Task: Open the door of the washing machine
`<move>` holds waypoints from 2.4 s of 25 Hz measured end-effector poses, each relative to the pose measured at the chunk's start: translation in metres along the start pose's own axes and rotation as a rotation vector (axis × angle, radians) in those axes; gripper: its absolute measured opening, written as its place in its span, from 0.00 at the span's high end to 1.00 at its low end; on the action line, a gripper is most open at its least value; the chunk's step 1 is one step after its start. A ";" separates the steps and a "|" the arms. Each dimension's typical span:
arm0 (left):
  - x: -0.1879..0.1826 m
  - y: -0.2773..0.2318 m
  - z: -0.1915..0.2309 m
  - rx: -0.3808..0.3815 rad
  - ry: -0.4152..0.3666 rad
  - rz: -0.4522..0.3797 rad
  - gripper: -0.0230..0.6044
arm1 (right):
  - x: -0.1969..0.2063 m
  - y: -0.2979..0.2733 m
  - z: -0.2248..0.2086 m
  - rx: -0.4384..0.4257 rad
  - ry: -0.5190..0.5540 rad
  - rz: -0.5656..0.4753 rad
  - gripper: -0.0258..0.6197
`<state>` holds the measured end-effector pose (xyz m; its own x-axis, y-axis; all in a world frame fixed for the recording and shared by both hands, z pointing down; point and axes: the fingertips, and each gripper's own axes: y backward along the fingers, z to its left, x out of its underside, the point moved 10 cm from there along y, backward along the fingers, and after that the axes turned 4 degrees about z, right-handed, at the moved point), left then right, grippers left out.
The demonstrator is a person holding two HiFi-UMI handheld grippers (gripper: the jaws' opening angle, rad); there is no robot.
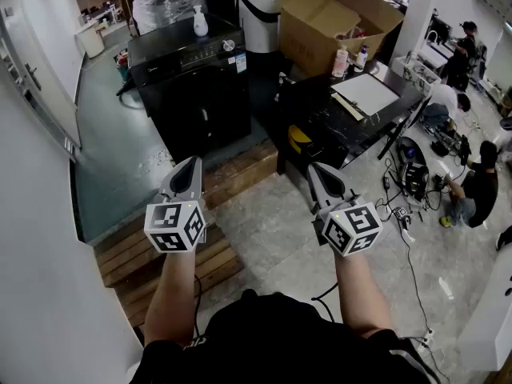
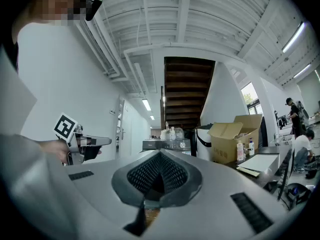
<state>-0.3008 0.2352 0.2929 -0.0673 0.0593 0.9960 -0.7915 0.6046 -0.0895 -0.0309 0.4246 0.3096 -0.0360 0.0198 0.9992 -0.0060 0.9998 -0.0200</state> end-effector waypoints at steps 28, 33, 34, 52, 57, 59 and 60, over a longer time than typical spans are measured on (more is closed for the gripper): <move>0.012 -0.014 -0.054 0.091 0.031 0.020 0.95 | 0.012 0.043 -0.031 -0.029 -0.091 0.026 0.97; 0.020 -0.042 -0.048 0.116 0.056 0.033 0.95 | 0.015 0.022 -0.040 -0.044 -0.077 0.058 0.97; 0.022 -0.050 -0.045 0.117 0.064 0.034 0.95 | 0.016 0.015 -0.043 -0.048 -0.072 0.066 0.97; 0.024 -0.237 0.059 0.151 0.117 0.078 0.95 | 0.020 -0.180 -0.112 -0.051 -0.094 0.160 0.97; 0.024 -0.272 0.092 0.152 0.128 0.091 0.95 | 0.022 -0.226 -0.119 -0.050 -0.099 0.180 0.97; 0.025 -0.284 0.102 0.159 0.127 0.102 0.95 | 0.022 -0.240 -0.120 -0.047 -0.103 0.186 0.97; 0.026 -0.289 0.106 0.164 0.124 0.108 0.95 | 0.023 -0.246 -0.121 -0.044 -0.106 0.188 0.97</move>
<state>-0.1385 -0.0218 0.3449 -0.0893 0.2198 0.9714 -0.8727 0.4528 -0.1827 0.0906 0.1796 0.3421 -0.1377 0.2070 0.9686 0.0547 0.9780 -0.2013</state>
